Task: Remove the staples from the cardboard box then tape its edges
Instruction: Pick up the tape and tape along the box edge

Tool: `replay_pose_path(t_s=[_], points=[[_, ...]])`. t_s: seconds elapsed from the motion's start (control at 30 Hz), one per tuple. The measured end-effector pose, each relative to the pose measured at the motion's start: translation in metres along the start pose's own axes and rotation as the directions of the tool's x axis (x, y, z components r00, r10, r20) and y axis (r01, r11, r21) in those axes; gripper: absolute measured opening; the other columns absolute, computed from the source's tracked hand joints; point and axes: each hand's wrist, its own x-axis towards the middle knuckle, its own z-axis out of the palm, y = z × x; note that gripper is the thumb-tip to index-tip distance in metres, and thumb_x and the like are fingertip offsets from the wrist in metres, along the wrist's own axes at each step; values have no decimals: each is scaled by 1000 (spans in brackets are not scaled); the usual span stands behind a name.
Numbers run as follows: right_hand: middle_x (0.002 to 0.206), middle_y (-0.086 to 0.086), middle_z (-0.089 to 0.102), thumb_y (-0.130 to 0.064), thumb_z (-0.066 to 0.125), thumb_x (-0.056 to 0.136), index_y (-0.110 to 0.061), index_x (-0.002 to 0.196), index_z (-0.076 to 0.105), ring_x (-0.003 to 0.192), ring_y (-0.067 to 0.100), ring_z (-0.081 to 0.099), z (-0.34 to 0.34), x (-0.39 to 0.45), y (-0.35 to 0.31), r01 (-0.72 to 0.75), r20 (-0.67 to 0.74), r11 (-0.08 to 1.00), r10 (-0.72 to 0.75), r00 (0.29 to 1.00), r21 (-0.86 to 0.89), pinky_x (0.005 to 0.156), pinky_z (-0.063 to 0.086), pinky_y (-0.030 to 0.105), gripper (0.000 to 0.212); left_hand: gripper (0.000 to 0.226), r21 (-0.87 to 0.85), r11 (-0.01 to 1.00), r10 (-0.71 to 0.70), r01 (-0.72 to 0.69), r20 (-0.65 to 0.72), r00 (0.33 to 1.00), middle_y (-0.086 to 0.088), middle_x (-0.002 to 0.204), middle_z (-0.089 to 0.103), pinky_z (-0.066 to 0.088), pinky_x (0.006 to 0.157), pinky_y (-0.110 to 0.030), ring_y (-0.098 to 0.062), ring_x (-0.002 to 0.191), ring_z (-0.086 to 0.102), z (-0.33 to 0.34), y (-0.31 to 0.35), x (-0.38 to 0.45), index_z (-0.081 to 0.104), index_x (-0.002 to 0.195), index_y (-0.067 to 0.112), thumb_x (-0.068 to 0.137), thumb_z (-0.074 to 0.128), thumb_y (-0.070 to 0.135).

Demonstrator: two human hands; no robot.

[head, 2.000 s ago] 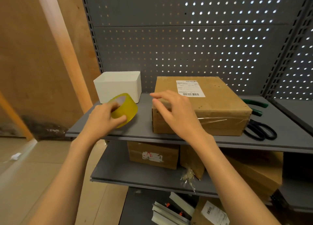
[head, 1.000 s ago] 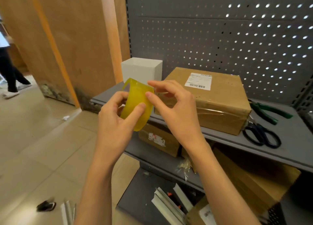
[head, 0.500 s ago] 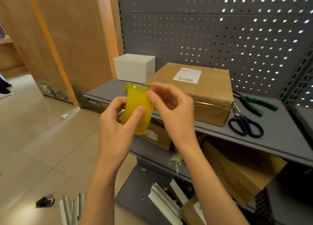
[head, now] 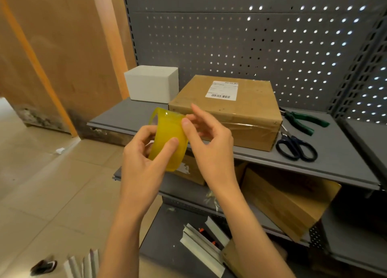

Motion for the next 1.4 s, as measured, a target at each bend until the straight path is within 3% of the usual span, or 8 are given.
replay_pose_path(t_s=[0.2, 0.43, 0.5, 0.6, 0.93, 1.13, 1.23, 1.4], points=[[90, -5, 66, -17, 62, 89, -12, 94, 62, 89, 9, 62, 16, -9, 9, 2, -101, 999, 2, 995, 44, 81, 51, 34, 7, 19, -12, 999, -31, 31, 29, 999, 5, 83, 66, 46, 57, -10, -2, 72, 62, -8, -9, 0, 62, 94, 14, 80, 68, 25], [94, -6, 67, -18, 63, 88, -14, 102, 65, 90, 3, 62, 27, -17, 14, -55, -135, 995, 65, 989, 81, 75, 49, 16, 15, 19, -30, 998, -51, 53, 61, 997, 8, 85, 67, 47, 59, -11, -2, 75, 63, -19, -17, -2, 62, 95, 18, 79, 67, 28], [95, -5, 67, -17, 64, 87, -15, 106, 61, 90, 3, 63, 27, -18, 14, -58, -170, 994, 73, 983, 94, 76, 50, 18, 19, 16, -26, 998, -56, 58, 65, 996, 6, 84, 66, 47, 58, -12, -4, 74, 62, -18, -19, -2, 62, 93, 20, 80, 68, 26], [91, -3, 65, -15, 65, 86, -15, 95, 60, 89, 10, 62, 25, -19, 11, -15, -225, 999, 22, 974, 36, 79, 52, 32, 10, 12, -26, 998, -48, 50, 80, 996, 7, 83, 66, 47, 56, -11, -3, 72, 62, -15, -19, -2, 62, 91, 21, 82, 68, 23], [94, -5, 68, -17, 63, 88, -15, 97, 71, 89, 5, 62, 15, -4, 10, -1, -164, 1000, -4, 987, -29, 79, 49, 20, 12, 18, -11, 999, -41, 41, 54, 998, 8, 83, 66, 47, 58, -12, -4, 74, 62, -5, -14, 7, 62, 96, 17, 81, 65, 26], [92, -7, 68, -18, 65, 86, -22, 92, 71, 89, 7, 63, 6, 4, 17, -11, -96, 1000, 12, 995, 11, 82, 52, 33, 9, 9, -12, 999, -53, 53, 39, 998, 9, 80, 66, 46, 57, -10, 0, 71, 61, 1, -14, 7, 62, 93, 18, 83, 64, 18], [92, -7, 67, -18, 65, 86, -23, 88, 70, 90, 8, 62, 3, 6, 20, -35, -70, 999, 36, 997, 10, 84, 51, 38, 7, 13, -8, 998, -68, 68, 34, 997, 9, 82, 66, 45, 56, -9, 0, 71, 61, 5, -14, 6, 62, 93, 20, 81, 64, 24], [92, -4, 61, -13, 64, 86, -13, 86, 70, 90, 6, 58, 1, 9, 24, 2, -84, 1000, -1, 996, 3, 83, 50, 32, 6, 20, -26, 994, -106, 108, 61, 992, 13, 83, 67, 46, 55, -8, 0, 72, 63, 9, -14, 4, 60, 94, 21, 77, 61, 32]])
